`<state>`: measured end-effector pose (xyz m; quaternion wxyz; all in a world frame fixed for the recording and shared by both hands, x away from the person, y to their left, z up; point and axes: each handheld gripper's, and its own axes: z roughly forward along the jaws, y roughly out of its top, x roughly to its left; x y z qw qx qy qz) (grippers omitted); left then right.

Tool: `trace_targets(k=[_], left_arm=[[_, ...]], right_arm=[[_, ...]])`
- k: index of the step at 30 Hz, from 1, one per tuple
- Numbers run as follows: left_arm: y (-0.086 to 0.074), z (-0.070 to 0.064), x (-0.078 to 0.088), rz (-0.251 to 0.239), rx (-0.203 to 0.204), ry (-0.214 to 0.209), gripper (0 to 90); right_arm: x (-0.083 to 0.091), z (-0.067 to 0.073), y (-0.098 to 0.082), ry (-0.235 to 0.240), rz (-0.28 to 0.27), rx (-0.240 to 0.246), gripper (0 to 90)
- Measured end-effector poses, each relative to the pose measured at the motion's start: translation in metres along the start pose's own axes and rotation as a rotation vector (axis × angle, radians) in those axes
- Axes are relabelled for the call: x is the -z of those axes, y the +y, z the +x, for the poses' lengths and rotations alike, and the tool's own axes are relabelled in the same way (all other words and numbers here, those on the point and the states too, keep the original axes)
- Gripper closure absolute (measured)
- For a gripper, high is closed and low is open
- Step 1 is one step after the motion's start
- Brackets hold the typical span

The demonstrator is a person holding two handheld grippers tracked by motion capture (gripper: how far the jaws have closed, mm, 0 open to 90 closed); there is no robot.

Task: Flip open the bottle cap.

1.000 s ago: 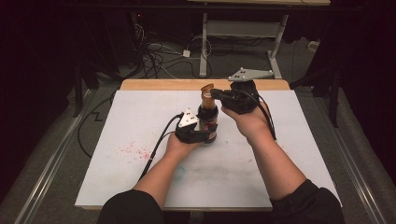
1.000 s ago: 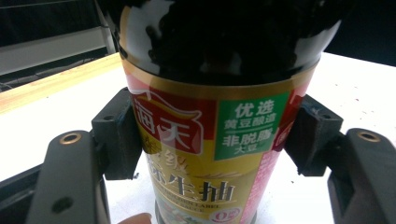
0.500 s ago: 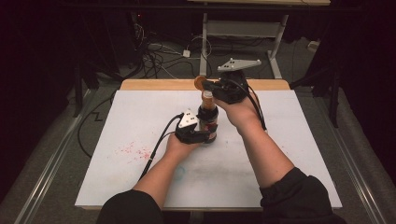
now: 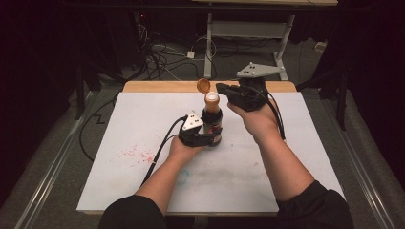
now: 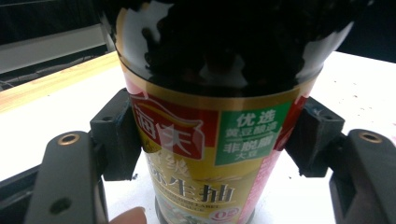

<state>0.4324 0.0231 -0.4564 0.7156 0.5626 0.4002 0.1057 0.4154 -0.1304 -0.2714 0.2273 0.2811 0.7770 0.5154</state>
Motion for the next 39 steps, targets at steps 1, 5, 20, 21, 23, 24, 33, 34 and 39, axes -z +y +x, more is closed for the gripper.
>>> trace_targets(k=[1,5,20,21,23,24,33,34,39], left_arm=[[0.000,0.000,0.000,0.003,-0.001,0.003,28.3],[0.001,-0.001,-0.001,0.010,0.001,0.012,28.2],[0.003,-0.001,-0.001,0.039,0.025,0.023,25.0],[0.003,0.003,0.002,0.093,-0.022,0.036,22.7],[0.002,0.001,0.002,0.075,0.022,0.028,19.9],[0.002,0.001,0.003,0.076,0.032,0.028,18.9],[-0.007,0.012,0.018,0.127,0.058,0.052,12.5],[-0.009,0.013,0.020,0.130,0.060,0.055,11.5],[-0.013,0.017,0.030,0.153,0.065,0.067,6.7]], right_arm=[[0.002,0.000,-0.002,-0.002,-0.001,-0.001,90.0],[0.007,-0.003,-0.014,-0.008,0.001,-0.008,90.0],[-0.010,-0.014,-0.081,0.001,0.073,-0.053,90.0],[-0.012,-0.014,-0.086,-0.002,0.083,-0.053,90.0],[-0.015,-0.014,-0.096,0.004,0.090,-0.060,90.0],[-0.017,-0.015,-0.101,0.005,0.096,-0.059,90.0],[-0.027,-0.016,-0.145,-0.002,0.133,-0.094,65.6],[-0.027,-0.015,-0.149,-0.011,0.137,-0.093,61.4],[-0.028,-0.015,-0.170,-0.028,0.141,-0.096,43.8]])
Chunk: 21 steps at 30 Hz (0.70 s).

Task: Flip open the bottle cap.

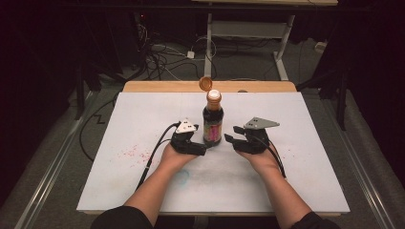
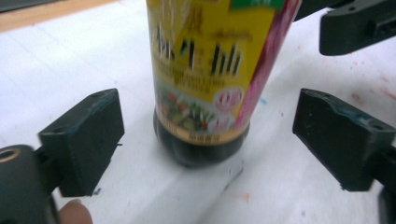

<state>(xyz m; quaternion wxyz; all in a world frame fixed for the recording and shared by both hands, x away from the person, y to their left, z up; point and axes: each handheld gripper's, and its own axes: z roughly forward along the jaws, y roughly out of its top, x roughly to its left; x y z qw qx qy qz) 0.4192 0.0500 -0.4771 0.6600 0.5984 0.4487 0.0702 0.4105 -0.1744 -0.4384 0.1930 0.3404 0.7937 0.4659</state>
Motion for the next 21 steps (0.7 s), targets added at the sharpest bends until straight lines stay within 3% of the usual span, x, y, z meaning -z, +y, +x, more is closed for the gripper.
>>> trace_targets(k=[5,12,21], left_arm=[[-0.005,0.004,0.012,0.011,0.003,0.017,0.4],[-0.010,0.012,0.035,0.022,0.009,0.055,0.0],[-0.014,0.018,0.077,0.004,-0.002,0.076,0.0]], right_arm=[[0.003,-0.001,-0.017,0.005,-0.009,-0.011,23.8],[0.012,-0.003,-0.036,-0.026,0.003,-0.021,2.0],[0.032,-0.003,-0.056,-0.060,0.018,-0.007,0.4]])
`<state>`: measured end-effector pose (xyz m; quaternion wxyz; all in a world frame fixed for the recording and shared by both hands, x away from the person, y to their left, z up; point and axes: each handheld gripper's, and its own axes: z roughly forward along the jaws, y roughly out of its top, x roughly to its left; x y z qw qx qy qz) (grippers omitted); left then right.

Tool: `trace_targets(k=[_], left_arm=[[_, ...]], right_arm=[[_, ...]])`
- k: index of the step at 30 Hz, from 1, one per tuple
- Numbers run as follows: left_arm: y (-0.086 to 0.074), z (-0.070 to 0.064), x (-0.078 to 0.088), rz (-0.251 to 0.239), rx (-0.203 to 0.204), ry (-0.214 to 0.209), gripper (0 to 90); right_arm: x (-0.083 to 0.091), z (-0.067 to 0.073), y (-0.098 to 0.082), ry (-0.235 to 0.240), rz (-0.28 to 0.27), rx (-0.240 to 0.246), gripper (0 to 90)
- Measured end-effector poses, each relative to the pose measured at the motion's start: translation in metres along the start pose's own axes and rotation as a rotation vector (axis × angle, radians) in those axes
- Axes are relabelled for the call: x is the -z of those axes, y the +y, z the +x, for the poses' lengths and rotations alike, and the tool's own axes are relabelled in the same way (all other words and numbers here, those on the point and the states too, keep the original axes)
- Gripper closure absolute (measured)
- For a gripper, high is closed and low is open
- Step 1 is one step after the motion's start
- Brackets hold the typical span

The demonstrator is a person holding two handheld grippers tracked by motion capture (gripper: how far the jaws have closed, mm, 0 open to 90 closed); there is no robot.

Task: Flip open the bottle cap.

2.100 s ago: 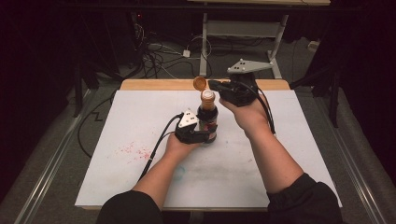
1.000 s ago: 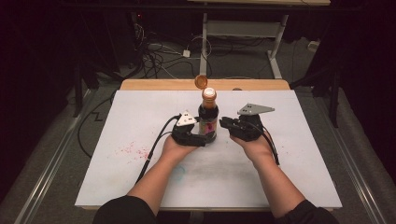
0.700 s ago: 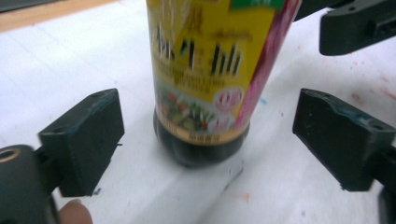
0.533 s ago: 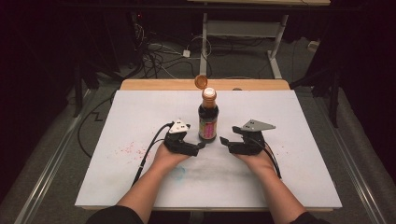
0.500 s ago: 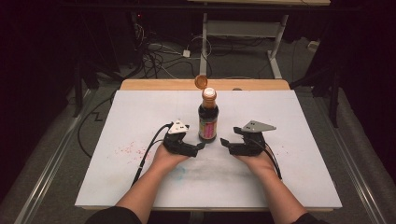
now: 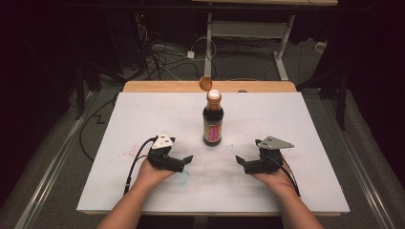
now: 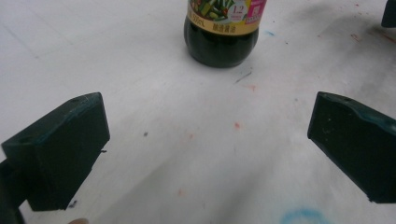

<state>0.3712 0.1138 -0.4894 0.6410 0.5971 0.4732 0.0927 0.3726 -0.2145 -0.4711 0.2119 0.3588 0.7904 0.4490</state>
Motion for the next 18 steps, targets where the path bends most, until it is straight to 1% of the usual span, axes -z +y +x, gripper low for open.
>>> trace_targets(k=[1,2,3,4,6,7,9,11,12,13,16,18], left_arm=[[-0.001,0.002,0.008,-0.009,-0.003,0.005,0.0],[-0.002,0.003,0.014,-0.005,-0.017,-0.003,0.0],[-0.002,0.004,0.019,-0.022,-0.001,0.010,0.0],[-0.003,0.005,0.025,-0.028,-0.001,0.015,0.0],[-0.005,0.008,0.038,-0.026,-0.025,0.036,0.0],[-0.006,0.009,0.042,-0.036,-0.027,0.044,0.0],[-0.008,0.011,0.052,-0.037,-0.038,0.055,0.0],[-0.011,0.011,0.061,-0.042,-0.045,0.060,0.0],[-0.010,0.019,0.072,0.058,-0.163,0.079,0.0],[-0.012,0.012,0.068,-0.050,-0.046,0.067,0.0],[-0.012,0.014,0.072,-0.058,-0.031,0.071,0.0],[-0.012,0.014,0.072,-0.057,-0.032,0.070,0.0]], right_arm=[[0.003,0.000,-0.003,-0.004,-0.001,0.001,0.4],[0.006,0.000,-0.006,-0.005,0.000,-0.002,0.4],[0.008,0.000,-0.008,-0.007,0.002,-0.004,0.4],[0.010,0.000,-0.011,-0.009,0.001,-0.001,0.4],[0.015,-0.001,-0.018,-0.014,0.005,-0.006,0.4],[0.018,-0.001,-0.020,-0.019,-0.002,-0.010,0.4],[0.024,-0.001,-0.022,-0.030,-0.020,-0.006,0.4],[0.028,-0.001,-0.025,-0.038,-0.020,-0.002,0.4],[0.030,-0.001,-0.027,-0.040,-0.024,0.002,0.4],[0.032,-0.001,-0.028,-0.040,-0.032,-0.001,0.4],[0.031,0.000,-0.028,-0.052,-0.029,0.007,0.4],[0.031,0.002,-0.028,-0.061,-0.023,0.018,0.4]])
